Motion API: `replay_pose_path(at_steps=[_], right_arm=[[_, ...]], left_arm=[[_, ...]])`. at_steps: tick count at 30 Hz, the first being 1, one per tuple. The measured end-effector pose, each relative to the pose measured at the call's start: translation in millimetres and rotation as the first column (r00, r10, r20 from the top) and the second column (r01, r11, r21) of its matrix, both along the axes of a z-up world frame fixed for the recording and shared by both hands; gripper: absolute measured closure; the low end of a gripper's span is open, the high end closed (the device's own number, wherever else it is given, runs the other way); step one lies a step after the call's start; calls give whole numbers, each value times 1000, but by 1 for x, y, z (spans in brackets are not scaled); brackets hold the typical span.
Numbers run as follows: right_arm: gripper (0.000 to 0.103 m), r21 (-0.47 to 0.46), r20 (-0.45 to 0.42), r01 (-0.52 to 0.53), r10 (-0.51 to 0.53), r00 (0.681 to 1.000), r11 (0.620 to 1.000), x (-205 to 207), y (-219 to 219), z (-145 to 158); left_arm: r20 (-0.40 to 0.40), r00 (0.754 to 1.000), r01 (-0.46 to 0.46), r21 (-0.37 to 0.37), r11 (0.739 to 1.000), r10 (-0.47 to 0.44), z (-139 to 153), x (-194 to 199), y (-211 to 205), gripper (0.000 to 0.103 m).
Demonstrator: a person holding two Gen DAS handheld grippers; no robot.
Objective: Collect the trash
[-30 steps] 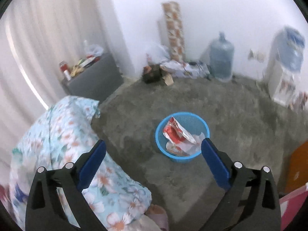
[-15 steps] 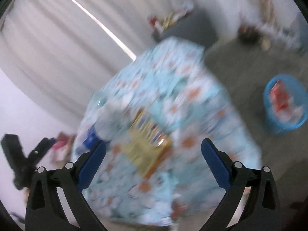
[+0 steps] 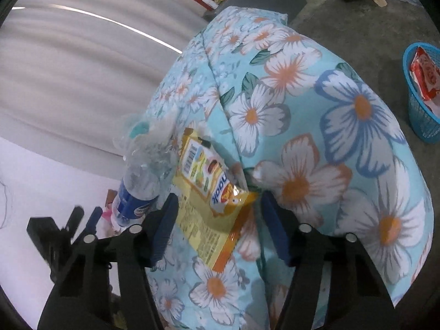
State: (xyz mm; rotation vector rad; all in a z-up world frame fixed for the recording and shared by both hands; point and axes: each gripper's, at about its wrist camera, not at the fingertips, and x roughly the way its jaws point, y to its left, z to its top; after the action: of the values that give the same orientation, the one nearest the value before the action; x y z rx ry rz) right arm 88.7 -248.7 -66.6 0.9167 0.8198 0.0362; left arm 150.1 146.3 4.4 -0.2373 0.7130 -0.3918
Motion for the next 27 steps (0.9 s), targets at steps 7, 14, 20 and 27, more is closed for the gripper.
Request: replay_pose_path(at_steps=[7, 14, 20, 27], right_arm=[[54, 50, 3, 4, -4, 1000, 999, -8, -5, -2], [58, 105, -5, -7, 8, 1000, 994, -10, -8, -8], [63, 79, -15, -15, 16, 1000, 997, 0, -5, -4], [65, 129, -3, -7, 8, 1000, 992, 5, -9, -11]], left_arm=[[-175, 985, -17, -102, 995, -1, -5, 124, 41, 17], [-402, 909, -212, -216, 953, 111, -46, 221, 69, 18], [-467, 864, -295, -171, 940, 186, -69, 258, 59, 26], [-476, 844, -336, -107, 936, 248, -87, 279, 49, 48]])
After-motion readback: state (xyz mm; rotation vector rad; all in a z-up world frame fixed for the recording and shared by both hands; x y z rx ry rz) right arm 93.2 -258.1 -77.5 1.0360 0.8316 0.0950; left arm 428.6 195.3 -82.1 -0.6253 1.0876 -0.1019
